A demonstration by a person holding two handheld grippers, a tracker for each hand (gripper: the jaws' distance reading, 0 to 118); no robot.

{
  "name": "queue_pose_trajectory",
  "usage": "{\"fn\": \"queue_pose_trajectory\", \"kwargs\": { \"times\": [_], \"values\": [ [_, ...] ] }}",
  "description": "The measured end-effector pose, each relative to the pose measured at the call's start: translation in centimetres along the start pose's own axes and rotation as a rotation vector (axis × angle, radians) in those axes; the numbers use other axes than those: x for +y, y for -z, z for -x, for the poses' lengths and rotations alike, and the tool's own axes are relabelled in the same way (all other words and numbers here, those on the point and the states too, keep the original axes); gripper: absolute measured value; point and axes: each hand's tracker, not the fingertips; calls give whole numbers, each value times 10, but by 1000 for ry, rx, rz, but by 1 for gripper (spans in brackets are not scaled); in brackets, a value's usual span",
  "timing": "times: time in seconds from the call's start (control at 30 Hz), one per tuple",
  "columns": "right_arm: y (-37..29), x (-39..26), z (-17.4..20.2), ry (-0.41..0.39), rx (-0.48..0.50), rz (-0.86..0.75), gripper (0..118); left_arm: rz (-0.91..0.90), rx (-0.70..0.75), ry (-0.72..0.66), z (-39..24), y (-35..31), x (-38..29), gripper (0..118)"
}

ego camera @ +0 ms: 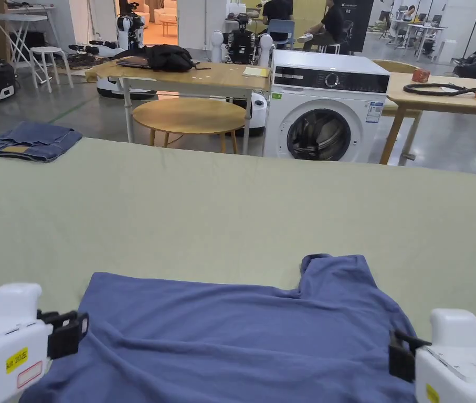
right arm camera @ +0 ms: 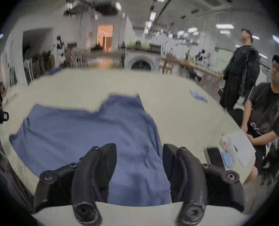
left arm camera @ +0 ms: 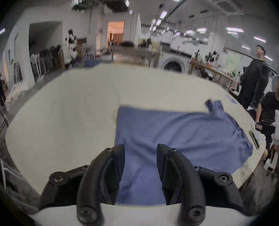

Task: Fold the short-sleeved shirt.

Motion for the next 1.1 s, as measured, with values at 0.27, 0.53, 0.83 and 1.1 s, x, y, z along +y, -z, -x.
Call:
{"fn": "queue_pose_trajectory", "kwargs": {
  "times": [0.27,0.53,0.83,1.1],
  "values": [
    [-23,19,66,73,32,-335,10,-321,71,91,-52,-5,15,0],
    [-12,25,83,97,99,-307,0,-245,90,58,-30,20,42,0],
    [19,22,78,56,106,-221,0,213,-24,-147,76,156,105,0],
    [46,10,65,12,61,-116,0,570,-40,-131,104,255,106,42]
  ]
}}
